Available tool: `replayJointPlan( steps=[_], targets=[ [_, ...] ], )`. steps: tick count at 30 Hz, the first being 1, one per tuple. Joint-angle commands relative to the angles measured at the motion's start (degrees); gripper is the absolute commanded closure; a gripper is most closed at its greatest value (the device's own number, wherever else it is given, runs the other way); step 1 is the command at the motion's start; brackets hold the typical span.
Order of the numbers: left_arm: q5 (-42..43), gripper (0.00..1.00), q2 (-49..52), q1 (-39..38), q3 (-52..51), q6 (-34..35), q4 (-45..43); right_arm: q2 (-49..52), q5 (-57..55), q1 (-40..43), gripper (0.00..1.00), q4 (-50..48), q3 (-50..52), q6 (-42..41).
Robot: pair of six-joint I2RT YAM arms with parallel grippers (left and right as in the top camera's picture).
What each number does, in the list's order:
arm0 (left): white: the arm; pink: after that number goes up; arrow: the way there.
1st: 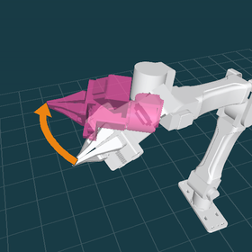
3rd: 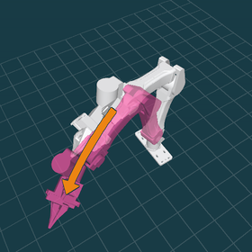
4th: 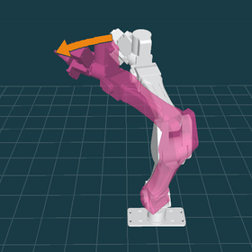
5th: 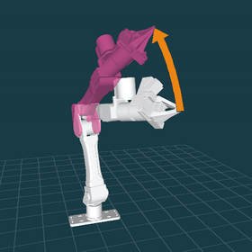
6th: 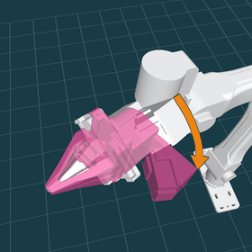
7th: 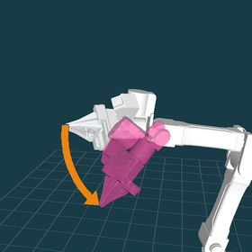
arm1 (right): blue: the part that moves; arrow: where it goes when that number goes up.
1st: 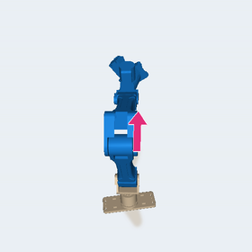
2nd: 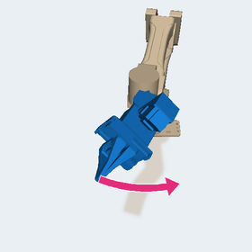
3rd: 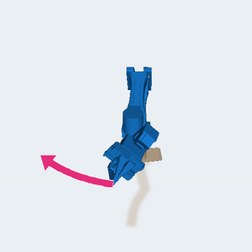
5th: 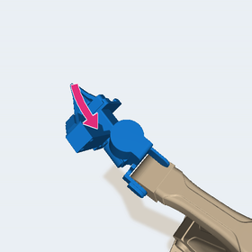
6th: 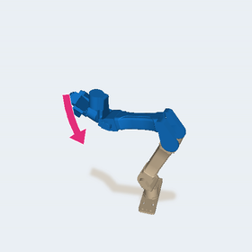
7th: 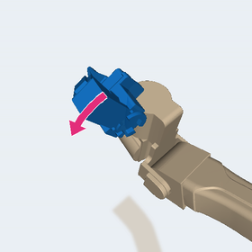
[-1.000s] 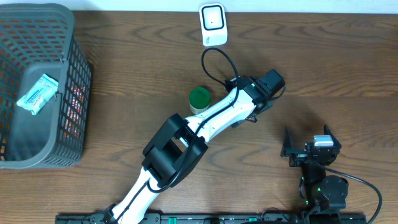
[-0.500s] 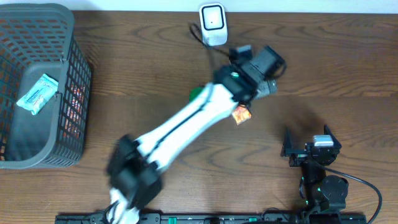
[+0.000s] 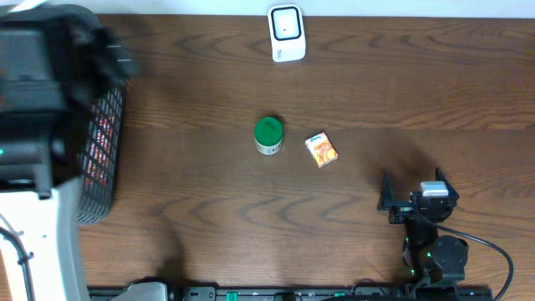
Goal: Scan the item barcode
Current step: 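Move tissue pack under scanner with left gripper, place on table, then grasp green toilet wipes pack from basket with left gripper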
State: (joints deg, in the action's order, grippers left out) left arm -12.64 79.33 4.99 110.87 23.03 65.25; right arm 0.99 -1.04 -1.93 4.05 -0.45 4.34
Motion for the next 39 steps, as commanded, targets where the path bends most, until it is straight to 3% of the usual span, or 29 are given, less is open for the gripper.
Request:
replayJointPlan(
  steps=[1,4,8,12,27,39],
  targets=[
    [5.88,0.02,2.49,12.52,-0.74,-2.43,1.16,-0.22,0.09,0.76,0.01,0.17,0.13,-0.87],
    [6.01,0.02,6.34,19.89,-1.88,-1.57,1.36,-0.22,0.09,0.76,0.01,0.17,0.13,-0.87],
    [6.03,0.02,12.59,25.09,-4.83,10.16,2.14,-0.22,0.09,0.76,0.01,0.17,0.13,-0.9],
    [6.08,0.02,17.62,26.36,-10.73,16.44,-1.73,-0.22,0.09,0.76,0.01,0.17,0.13,-0.87],
    [6.21,0.02,21.09,26.69,-37.7,26.1,-33.46,-0.22,0.09,0.76,0.01,0.17,0.13,-0.87],
    [5.99,0.02,23.71,26.84,-42.32,26.69,-44.68,-0.22,0.09,0.76,0.01,0.17,0.13,-0.87]
  ],
)
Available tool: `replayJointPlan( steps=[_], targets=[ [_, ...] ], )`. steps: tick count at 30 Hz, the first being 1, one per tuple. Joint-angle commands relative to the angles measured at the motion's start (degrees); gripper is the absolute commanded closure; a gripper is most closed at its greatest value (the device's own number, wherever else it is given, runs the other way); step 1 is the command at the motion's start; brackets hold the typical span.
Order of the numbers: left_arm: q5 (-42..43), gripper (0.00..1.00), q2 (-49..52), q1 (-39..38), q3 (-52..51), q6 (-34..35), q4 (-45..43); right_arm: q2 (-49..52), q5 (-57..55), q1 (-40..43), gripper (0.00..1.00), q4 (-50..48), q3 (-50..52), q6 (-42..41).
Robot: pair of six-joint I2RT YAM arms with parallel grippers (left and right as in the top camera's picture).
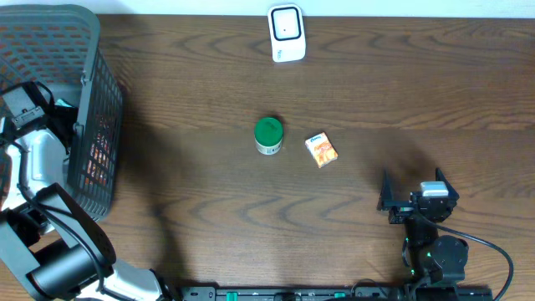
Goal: Scan the item barcode
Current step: 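Grasp green toilet wipes pack from basket with left gripper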
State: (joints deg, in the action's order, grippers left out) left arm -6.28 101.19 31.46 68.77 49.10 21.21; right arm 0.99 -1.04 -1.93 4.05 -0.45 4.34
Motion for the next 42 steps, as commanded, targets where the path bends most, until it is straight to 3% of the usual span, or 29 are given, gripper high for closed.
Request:
replayJointPlan(
  steps=[1,15,31,32,33,37,38,42],
  targets=[
    [-0.37,0.02,2.29,0.37,-0.22,0.81,-0.81,-0.22,0.09,0.76,0.01,0.17,0.13,-0.87],
    [-3.85,0.02,9.29,1.44,-0.22,2.49,-1.27,-0.22,0.09,0.76,0.01,0.17,0.13,-0.9],
    [-0.15,0.0,21.33,1.42,-0.22,2.45,-11.96,-0.22,0.09,0.76,0.01,0.17,0.13,-0.87],
    [0.11,0.05,21.81,1.42,-0.22,2.43,-12.52,-0.22,0.09,0.76,0.01,0.17,0.13,-0.87],
    [0.13,0.16,22.14,1.42,-0.22,2.43,-13.05,-0.22,0.09,0.76,0.01,0.17,0.13,-0.87],
    [0.11,0.87,22.43,1.6,-0.2,2.4,-14.53,-0.22,0.09,0.76,0.01,0.17,0.13,-0.87],
    [0.11,0.92,22.4,1.64,-0.2,2.43,-14.97,-0.22,0.09,0.76,0.01,0.17,0.13,-0.87],
    [1.73,0.93,21.88,1.97,0.02,0.31,-15.1,-0.22,0.09,0.76,0.01,0.17,0.13,-0.87]
  ],
)
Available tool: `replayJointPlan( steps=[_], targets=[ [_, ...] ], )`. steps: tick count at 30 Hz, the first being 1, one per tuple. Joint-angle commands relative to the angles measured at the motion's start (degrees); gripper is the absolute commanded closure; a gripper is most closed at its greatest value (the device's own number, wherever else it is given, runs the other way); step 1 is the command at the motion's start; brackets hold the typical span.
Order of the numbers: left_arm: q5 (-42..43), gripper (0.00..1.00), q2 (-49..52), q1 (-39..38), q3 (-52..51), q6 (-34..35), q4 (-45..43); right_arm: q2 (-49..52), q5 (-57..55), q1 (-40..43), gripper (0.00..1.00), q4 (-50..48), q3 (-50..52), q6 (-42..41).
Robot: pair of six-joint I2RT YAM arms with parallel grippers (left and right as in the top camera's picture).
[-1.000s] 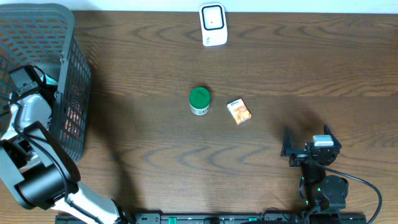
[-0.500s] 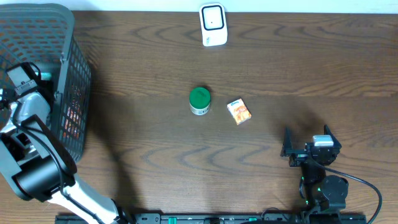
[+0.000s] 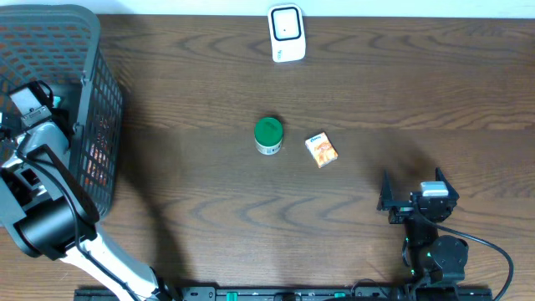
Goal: Scan the item barcode
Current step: 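Grasp green toilet wipes pack from basket with left gripper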
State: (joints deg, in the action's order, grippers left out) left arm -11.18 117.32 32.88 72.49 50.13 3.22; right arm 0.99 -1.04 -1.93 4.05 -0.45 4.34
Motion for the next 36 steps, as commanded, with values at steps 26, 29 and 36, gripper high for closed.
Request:
replayJointPlan(
  steps=[26,29,36],
  targets=[
    [30.91,0.93,-55.89,-3.15,-2.71,-12.09,19.02,-0.22,0.09,0.76,0.01,0.17,0.13,-0.87],
    [34.56,0.93,-57.51,-9.16,-2.73,-14.23,26.25,-0.22,0.09,0.76,0.01,0.17,0.13,-0.87],
    [38.21,0.93,-53.05,-29.97,-2.91,-16.72,41.05,-0.22,0.09,0.76,0.01,0.17,0.13,-0.87]
  ],
)
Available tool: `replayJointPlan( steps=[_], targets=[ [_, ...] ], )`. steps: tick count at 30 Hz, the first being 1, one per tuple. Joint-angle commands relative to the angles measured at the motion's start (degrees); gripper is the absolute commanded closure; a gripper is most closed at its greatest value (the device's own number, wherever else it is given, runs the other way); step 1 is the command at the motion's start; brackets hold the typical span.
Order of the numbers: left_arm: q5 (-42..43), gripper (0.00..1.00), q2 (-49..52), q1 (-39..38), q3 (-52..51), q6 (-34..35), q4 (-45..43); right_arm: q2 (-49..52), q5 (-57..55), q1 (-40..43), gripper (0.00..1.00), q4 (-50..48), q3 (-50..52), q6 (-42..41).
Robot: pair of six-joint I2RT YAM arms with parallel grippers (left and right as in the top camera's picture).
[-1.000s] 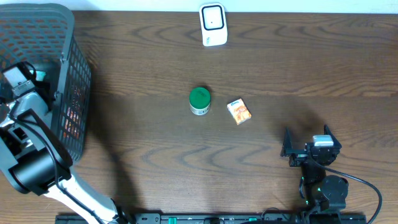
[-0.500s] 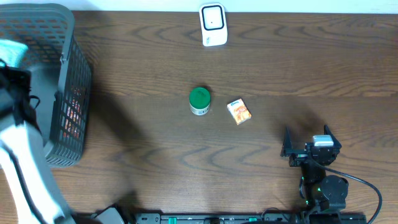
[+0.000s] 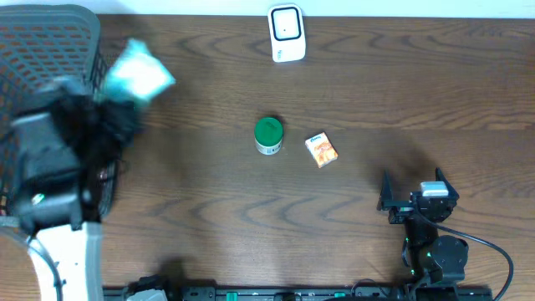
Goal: Scan the item barcode
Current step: 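Grasp green toilet wipes pack from basket with left gripper, then hold wipes pack toward scanner, then release it on table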
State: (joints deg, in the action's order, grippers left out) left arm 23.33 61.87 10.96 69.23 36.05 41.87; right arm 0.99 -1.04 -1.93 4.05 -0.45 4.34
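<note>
A teal and white packet (image 3: 138, 78), blurred by motion, hangs over the right rim of the black mesh basket (image 3: 50, 29). My left gripper (image 3: 119, 107) is just below it, also blurred, and seems shut on it. The white barcode scanner (image 3: 286, 33) stands at the far middle of the table. My right gripper (image 3: 412, 194) rests near the front right, open with nothing between its fingers.
A green-lidded can (image 3: 268, 134) and a small orange box (image 3: 322, 150) lie mid-table, below the scanner. The basket holds more orange-coloured goods behind its mesh. The bulky left arm (image 3: 50, 176) covers the basket's front part.
My left gripper was down inside the basket. Now it is up at the basket's right rim with a teal and white packet at its tip. The right arm has not moved.
The left arm first hung blurred over the basket. At the two later moments its gripper was deep inside the basket at the left edge. Now it is out with the teal packet. The can, box, scanner and right arm stayed put.
</note>
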Motion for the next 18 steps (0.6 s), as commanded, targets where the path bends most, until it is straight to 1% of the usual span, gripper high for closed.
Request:
replayJointPlan(
  steps=[1,4,7,10,14,16,18],
  targets=[
    [3.74,0.93,3.08,-9.81,0.35,-2.6,3.1,-0.22,0.09,0.76,0.01,0.17,0.13,-0.87],
    [5.68,0.93,6.36,-16.24,0.35,-1.79,6.08,-0.22,0.09,0.76,0.01,0.17,0.13,-0.87],
    [9.18,0.93,10.34,-20.13,0.35,-0.17,9.05,-0.22,0.09,0.76,0.01,0.17,0.13,-0.87],
    [13.46,0.93,14.34,-21.62,0.35,-0.2,11.58,-0.22,0.09,0.76,0.01,0.17,0.13,-0.87],
    [18.45,0.92,19.98,-21.64,0.35,-0.17,16.33,-0.22,0.09,0.76,0.01,0.17,0.13,-0.87],
    [23.91,0.93,23.67,-21.66,0.35,1.84,19.19,-0.22,0.09,0.76,0.01,0.17,0.13,-0.87],
    [25.64,0.93,25.55,-21.66,0.35,4.92,20.85,-0.22,0.09,0.76,0.01,0.17,0.13,-0.87]
  ],
)
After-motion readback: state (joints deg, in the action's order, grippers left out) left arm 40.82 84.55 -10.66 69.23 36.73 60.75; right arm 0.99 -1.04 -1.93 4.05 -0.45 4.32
